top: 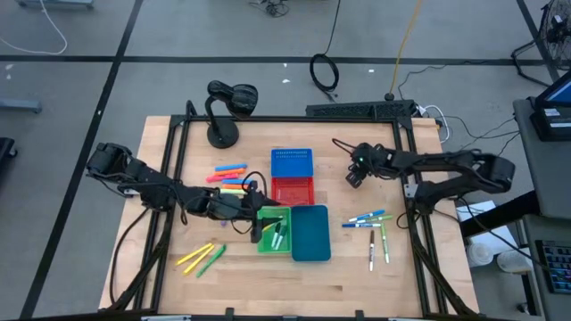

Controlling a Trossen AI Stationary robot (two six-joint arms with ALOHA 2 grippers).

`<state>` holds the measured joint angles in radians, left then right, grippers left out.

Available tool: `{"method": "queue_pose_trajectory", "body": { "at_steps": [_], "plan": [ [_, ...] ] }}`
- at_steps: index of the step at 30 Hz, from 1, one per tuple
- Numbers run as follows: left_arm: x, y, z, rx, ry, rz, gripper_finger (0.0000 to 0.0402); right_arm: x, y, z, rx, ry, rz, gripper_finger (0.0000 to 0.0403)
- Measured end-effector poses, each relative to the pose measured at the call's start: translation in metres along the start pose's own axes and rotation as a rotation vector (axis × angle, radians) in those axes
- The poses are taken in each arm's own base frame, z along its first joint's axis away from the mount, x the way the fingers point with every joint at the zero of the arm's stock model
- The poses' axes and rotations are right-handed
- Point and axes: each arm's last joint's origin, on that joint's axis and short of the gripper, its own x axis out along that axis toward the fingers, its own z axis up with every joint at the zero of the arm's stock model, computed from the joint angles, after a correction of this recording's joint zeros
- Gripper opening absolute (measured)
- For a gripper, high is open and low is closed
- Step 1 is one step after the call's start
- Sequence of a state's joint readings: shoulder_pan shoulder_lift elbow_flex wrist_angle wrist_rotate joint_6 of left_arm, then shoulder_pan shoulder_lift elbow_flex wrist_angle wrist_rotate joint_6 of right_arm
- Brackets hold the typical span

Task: Pick & Place Markers
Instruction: Put the small green highlighter pen into the green bin

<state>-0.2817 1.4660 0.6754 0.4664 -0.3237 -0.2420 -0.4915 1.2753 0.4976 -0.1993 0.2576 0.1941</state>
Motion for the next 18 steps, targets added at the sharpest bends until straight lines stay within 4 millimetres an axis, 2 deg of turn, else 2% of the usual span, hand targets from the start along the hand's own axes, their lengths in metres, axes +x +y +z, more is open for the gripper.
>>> {"method": "queue_pose_trajectory", "body": {
  "at_steps": [11, 18],
  "plan": [
    [0.0, 0.0, 0.0, -0.001, 0.0, 0.0, 0.0235, 0.007, -0.006, -0.001, 0.026, 0.039, -0.025, 0.0147],
    [0.0, 0.0, 0.0, -0.001, 0.0, -0.002, 0.0235, -0.004, -0.007, 0.003, 0.036, -0.026, -0.008, 0.0145]
  ]
}}
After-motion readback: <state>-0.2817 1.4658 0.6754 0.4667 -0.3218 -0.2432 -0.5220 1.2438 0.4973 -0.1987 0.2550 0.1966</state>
